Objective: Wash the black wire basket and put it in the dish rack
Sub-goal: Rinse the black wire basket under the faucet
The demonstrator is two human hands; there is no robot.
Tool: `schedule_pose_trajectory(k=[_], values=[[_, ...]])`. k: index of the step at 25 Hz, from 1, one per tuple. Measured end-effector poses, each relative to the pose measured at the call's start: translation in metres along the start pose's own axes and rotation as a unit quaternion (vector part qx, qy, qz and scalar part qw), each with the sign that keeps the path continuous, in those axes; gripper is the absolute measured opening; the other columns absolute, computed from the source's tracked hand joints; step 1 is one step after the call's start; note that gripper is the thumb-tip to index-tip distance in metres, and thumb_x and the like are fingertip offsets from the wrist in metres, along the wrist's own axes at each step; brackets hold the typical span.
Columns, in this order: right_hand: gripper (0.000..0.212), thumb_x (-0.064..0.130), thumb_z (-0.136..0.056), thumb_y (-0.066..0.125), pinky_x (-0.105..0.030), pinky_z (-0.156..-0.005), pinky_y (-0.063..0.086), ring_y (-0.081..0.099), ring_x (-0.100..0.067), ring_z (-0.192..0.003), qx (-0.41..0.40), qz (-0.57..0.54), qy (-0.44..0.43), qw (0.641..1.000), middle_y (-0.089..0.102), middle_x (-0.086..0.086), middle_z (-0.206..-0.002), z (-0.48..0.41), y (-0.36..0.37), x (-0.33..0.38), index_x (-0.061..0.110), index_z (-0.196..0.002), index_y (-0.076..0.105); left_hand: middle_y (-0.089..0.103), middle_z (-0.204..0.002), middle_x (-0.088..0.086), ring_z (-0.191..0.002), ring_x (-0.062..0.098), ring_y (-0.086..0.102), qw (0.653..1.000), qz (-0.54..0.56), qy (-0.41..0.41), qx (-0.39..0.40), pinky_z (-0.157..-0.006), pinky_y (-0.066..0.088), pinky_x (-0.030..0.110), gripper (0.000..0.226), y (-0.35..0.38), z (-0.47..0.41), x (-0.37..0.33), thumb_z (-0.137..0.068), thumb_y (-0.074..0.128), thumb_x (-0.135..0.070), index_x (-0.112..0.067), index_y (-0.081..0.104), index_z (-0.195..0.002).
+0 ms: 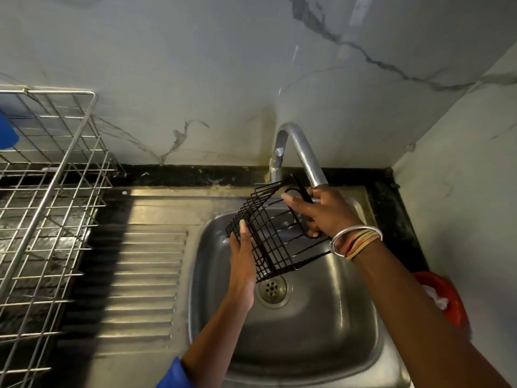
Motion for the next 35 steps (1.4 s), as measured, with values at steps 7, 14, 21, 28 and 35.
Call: schedule_pose_trajectory(k=[7, 14, 21, 28, 35], values=[[0.029, 0.025, -0.096, 0.055, -0.026, -0.043, 0.042, 0.038, -0.013, -0.042, 0.064, -0.184, 0.034, 0.980, 0.048, -0.006, -0.057, 0.002, 0.007, -0.004, -0.003, -0.099, 0.065, 0.031, -0.165, -0.010, -0.152, 0.019, 0.029, 0.998, 0.040, 0.051, 0.015, -0.121, 0.024, 0.060, 0.109, 0.010, 0.016, -0.021, -0.061, 0.038, -0.105, -0.051, 0.029, -0.154], [0.027, -0.009, -0.093, 0.045, -0.049, -0.081, 0.058, 0.067, -0.027, -0.099, 0.130, -0.269, 0.108, 0.948, 0.067, -0.021, -0.115, 0.004, 0.033, -0.008, -0.004, -0.116, 0.060, 0.073, -0.112, -0.007, -0.101, 0.010, 0.072, 0.991, 0.005, 0.132, 0.012, -0.074, 0.059, 0.027, 0.039, 0.009, 0.023, -0.054, -0.101, 0.047, -0.057, -0.031, 0.060, -0.127], [0.036, 0.028, -0.097, 0.045, -0.044, -0.098, 0.045, 0.067, -0.026, -0.104, 0.094, -0.350, 0.134, 0.922, 0.068, -0.016, -0.113, 0.007, 0.040, -0.008, 0.002, -0.116, 0.060, 0.041, -0.151, -0.004, -0.135, 0.015, 0.045, 0.952, -0.201, 0.231, -0.011, -0.109, 0.043, 0.044, 0.070, 0.018, 0.034, -0.065, -0.092, 0.048, -0.070, -0.035, 0.032, -0.151], [0.055, 0.043, -0.097, 0.042, -0.042, -0.101, 0.041, 0.057, -0.027, -0.119, 0.132, -0.387, 0.164, 0.898, 0.059, -0.016, -0.130, 0.008, 0.050, -0.018, 0.003, -0.135, 0.048, 0.027, -0.159, 0.004, -0.147, 0.029, 0.026, 0.929, -0.321, 0.080, 0.165, -0.114, 0.033, 0.049, 0.123, 0.005, 0.026, -0.059, -0.058, 0.079, -0.057, -0.046, 0.006, -0.156], [0.026, 0.012, -0.096, 0.052, -0.031, -0.082, 0.056, 0.069, -0.027, -0.099, 0.039, -0.186, 0.029, 0.981, 0.068, -0.020, -0.114, -0.009, 0.030, -0.014, 0.002, -0.119, 0.060, 0.066, -0.111, -0.013, -0.107, 0.008, 0.064, 0.947, -0.245, 0.165, 0.123, -0.079, 0.059, 0.025, 0.076, 0.007, 0.028, -0.056, -0.073, 0.080, -0.023, -0.043, 0.040, -0.134]])
Point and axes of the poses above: each hand's wrist, its own z-axis away from the middle knuckle, its own y-axis out of the palm, x = y × z, the point moved 6 cm from there along -z, towards the middle knuckle
